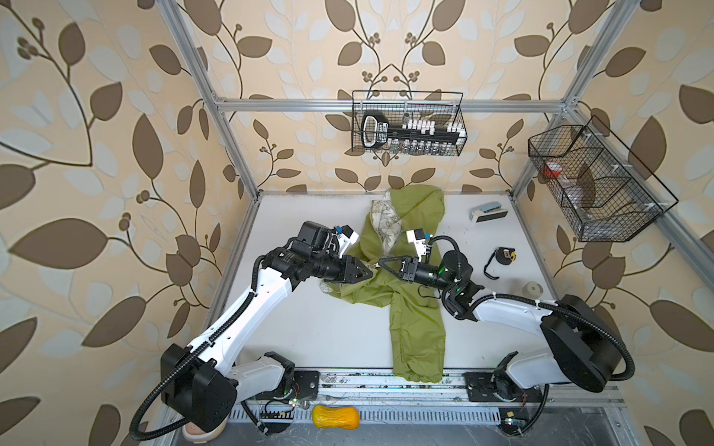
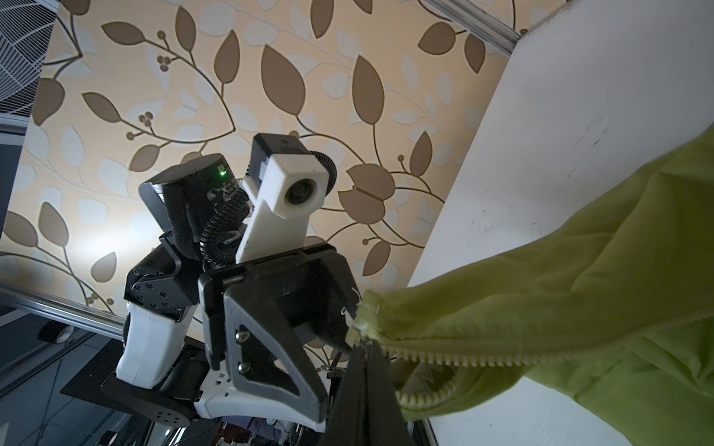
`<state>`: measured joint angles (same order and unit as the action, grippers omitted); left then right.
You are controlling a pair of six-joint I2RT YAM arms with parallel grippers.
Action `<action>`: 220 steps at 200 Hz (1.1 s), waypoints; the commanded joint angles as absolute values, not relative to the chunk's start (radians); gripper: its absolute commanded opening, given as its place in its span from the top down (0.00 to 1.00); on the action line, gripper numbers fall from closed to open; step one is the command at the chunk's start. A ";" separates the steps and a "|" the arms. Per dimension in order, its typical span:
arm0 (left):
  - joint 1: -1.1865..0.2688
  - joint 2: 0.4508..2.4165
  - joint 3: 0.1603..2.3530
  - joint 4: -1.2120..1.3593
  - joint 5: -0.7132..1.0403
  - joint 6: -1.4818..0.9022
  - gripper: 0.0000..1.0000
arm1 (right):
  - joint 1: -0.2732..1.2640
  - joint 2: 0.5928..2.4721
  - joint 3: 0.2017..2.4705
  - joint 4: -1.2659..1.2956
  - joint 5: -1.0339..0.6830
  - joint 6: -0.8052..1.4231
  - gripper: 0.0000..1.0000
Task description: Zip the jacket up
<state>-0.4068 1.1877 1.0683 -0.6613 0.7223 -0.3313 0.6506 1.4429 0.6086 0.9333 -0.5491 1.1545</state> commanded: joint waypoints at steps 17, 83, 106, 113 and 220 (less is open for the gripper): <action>-0.413 1.174 1.117 -0.644 0.666 -0.309 0.56 | 0.657 1.451 0.644 0.953 -0.538 1.149 1.00; -0.414 1.149 1.127 -0.613 0.663 -0.306 0.55 | 0.658 1.453 0.646 0.958 -0.537 1.154 1.00; -0.419 1.176 1.127 -0.620 0.700 -0.310 0.55 | 0.658 1.454 0.646 0.960 -0.537 1.157 1.00; -0.423 1.180 1.126 -0.622 0.705 -0.307 0.55 | 0.658 1.454 0.646 0.959 -0.537 1.156 1.00; -0.468 1.205 1.105 -0.613 0.690 -0.304 0.62 | 0.662 1.462 0.655 0.968 -0.537 1.164 1.00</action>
<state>-0.4595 1.1946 1.0931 -0.6273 0.6739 -0.3176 0.6556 1.4548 0.6254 0.9348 -0.5457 1.1553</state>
